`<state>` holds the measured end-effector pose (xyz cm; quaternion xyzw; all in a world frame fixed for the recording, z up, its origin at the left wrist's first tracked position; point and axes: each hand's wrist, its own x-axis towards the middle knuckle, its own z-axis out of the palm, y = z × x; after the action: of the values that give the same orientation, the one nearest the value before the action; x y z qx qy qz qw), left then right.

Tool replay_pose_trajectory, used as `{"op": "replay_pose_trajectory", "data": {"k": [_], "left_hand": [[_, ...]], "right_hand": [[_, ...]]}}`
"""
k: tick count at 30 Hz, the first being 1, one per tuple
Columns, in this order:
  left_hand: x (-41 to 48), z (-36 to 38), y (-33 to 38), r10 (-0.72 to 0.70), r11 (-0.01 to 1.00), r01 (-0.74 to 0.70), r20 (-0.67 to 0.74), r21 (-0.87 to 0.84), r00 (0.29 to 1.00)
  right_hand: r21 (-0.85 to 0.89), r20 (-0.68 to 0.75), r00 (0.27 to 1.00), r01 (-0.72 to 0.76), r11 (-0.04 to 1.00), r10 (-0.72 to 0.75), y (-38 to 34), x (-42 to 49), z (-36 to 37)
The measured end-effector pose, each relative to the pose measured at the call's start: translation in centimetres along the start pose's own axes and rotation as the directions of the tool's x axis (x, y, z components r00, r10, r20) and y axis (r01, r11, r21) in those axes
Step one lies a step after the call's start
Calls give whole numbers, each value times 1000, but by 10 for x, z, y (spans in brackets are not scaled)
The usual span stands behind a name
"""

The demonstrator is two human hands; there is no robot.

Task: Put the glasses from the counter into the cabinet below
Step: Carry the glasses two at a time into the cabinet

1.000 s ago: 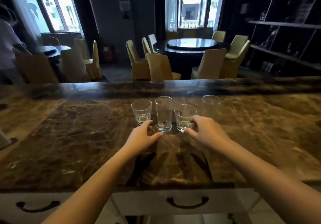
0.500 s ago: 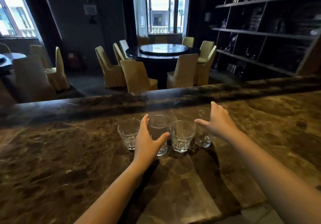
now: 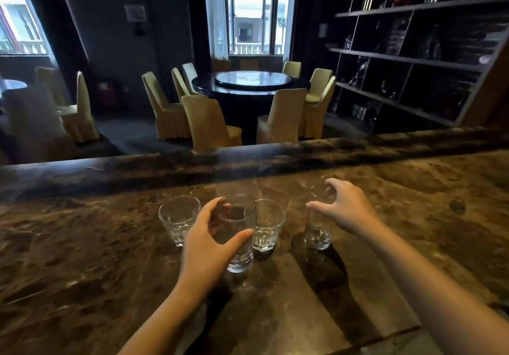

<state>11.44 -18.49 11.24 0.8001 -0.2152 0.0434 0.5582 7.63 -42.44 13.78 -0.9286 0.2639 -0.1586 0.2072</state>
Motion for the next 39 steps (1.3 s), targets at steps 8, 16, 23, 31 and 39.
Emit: {"op": "replay_pose_trajectory", "data": {"k": [8, 16, 23, 31, 39], "left_hand": [[9, 70, 51, 54, 996, -47, 85, -79, 995], [31, 160, 59, -15, 991, 39, 179, -130, 984], [48, 202, 56, -49, 993, 69, 199, -93, 979], [61, 226, 47, -90, 991, 106, 188, -77, 978], [69, 234, 46, -93, 991, 111, 202, -77, 975]], "right_hand": [[55, 110, 990, 83, 995, -89, 48, 9, -49], [94, 139, 987, 71, 993, -84, 95, 20, -66], [123, 167, 980, 93, 988, -113, 115, 40, -68], [141, 186, 972, 119, 983, -144, 122, 54, -64], [178, 202, 970, 98, 979, -134, 127, 64, -57]]}}
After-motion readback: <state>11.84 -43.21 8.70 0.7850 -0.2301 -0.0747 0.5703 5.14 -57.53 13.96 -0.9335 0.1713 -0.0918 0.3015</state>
